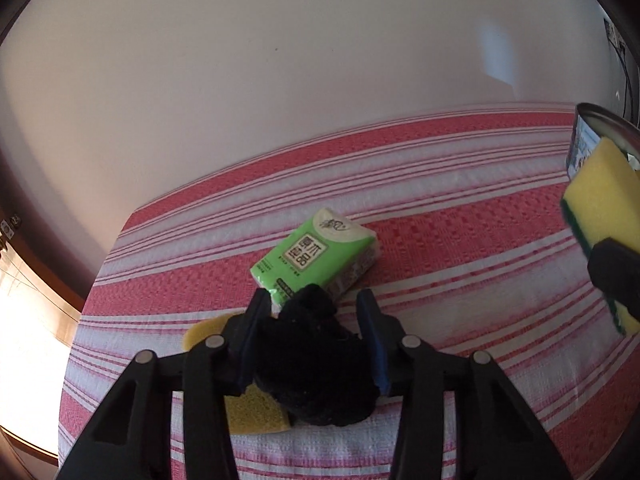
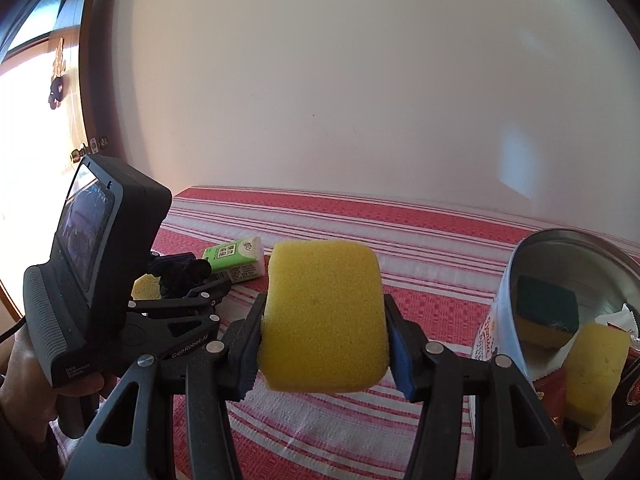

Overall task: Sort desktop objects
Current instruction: 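Grasp the yellow sponge with the right tool while the left tool grasps the black scrunchie, then carry the yellow sponge and black scrunchie over the metal tin with both tools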

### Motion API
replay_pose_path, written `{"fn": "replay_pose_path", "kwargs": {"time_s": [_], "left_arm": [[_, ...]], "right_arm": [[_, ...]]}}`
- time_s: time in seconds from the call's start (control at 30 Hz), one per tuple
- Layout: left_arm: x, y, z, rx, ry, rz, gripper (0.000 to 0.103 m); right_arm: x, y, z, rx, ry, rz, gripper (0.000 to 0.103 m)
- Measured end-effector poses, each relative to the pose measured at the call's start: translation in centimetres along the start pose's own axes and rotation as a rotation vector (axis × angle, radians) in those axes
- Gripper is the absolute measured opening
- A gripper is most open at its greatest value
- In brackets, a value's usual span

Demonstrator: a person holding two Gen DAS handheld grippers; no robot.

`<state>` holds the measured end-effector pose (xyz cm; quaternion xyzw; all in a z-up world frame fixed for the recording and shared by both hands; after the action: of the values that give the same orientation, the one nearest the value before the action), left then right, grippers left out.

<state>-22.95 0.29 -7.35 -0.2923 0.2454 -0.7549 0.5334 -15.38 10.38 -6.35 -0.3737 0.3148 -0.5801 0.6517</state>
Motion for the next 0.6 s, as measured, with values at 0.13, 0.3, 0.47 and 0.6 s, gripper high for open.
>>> {"fn": "replay_pose_path", "kwargs": {"time_s": [0.13, 0.3, 0.47, 0.6], "left_arm": [[0.5, 0.1, 1.4, -0.08, 0.08, 0.053, 0.042], [0.7, 0.2, 4.7, -0.252, 0.054, 0.133, 0.042], [0.5, 0.7, 6.9, -0.372, 0.111, 0.284, 0.042], [-1.1, 0.8, 8.2, -0.428, 0.125, 0.267, 0.042]], "right_arm": [[-0.4, -0.2, 0.6, -0.033, 0.018, -0.016, 0.056], [-0.7, -0.5, 1.9, -0.117, 0.052, 0.009, 0.056], [-0.6, -1.0, 3.3, -0.193, 0.088, 0.033, 0.056], [-1.7, -1.0, 4.2, -0.214, 0.041, 0.001, 0.056]]}}
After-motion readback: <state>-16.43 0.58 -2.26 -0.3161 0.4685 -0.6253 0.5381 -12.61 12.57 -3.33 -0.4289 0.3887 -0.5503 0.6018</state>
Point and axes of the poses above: each gripper's, at about its wrist camera, not at the fingertips, and z roughly against the way its jaws point, x to its left, y to its underside, the point moved 3 cm from there along -z, roughly the way its jaws point, and after that the axes turned 5 degrees about y, right-handed, at the moved point
